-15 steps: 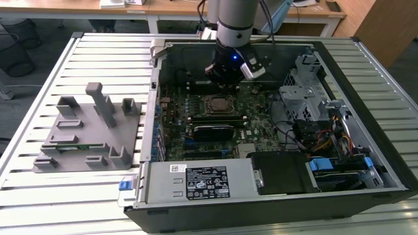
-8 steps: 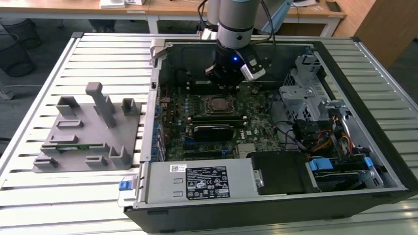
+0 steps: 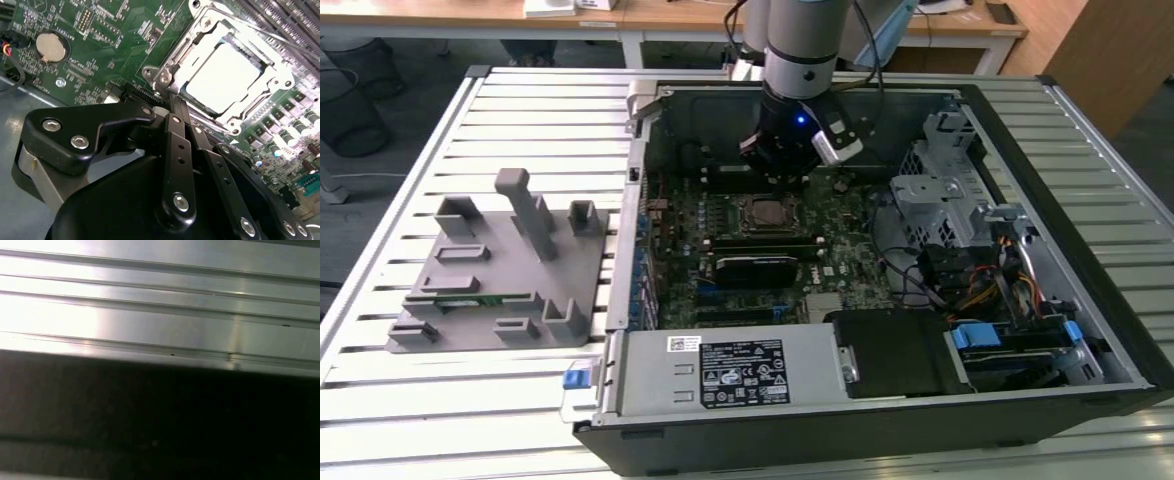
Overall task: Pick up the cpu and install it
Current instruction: 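Install the first cpu locking lever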
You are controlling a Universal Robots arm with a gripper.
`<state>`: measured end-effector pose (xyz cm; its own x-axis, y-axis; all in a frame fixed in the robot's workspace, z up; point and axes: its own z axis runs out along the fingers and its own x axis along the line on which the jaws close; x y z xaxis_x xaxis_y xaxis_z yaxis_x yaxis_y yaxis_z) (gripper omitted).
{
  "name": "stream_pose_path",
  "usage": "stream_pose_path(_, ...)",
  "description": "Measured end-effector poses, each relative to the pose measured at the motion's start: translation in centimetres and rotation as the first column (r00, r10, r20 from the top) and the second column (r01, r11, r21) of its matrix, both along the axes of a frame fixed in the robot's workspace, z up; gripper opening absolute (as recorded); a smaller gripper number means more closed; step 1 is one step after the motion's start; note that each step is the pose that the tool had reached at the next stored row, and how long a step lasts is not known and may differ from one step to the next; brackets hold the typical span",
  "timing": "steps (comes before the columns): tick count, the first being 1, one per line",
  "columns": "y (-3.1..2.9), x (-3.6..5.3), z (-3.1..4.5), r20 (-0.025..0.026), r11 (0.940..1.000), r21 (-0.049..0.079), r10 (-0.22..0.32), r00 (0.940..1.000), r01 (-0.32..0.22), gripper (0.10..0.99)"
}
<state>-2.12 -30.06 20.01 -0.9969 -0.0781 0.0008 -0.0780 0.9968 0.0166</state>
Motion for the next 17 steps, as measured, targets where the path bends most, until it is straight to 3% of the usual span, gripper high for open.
stream_pose_path(7,0.14,0.01,-0.22,-0.0006,0.9998,-0.019,0.0,1.0,0.0,0.106)
stream_pose_path(14,0.33,0.06,-0.48,-0.0017,0.9998,-0.018,0.0,1.0,0.0,0.106)
stream_pose_path(17,0.35,0.07,-0.49,-0.0017,1.0,-0.005,0.0,1.0,0.0,0.106)
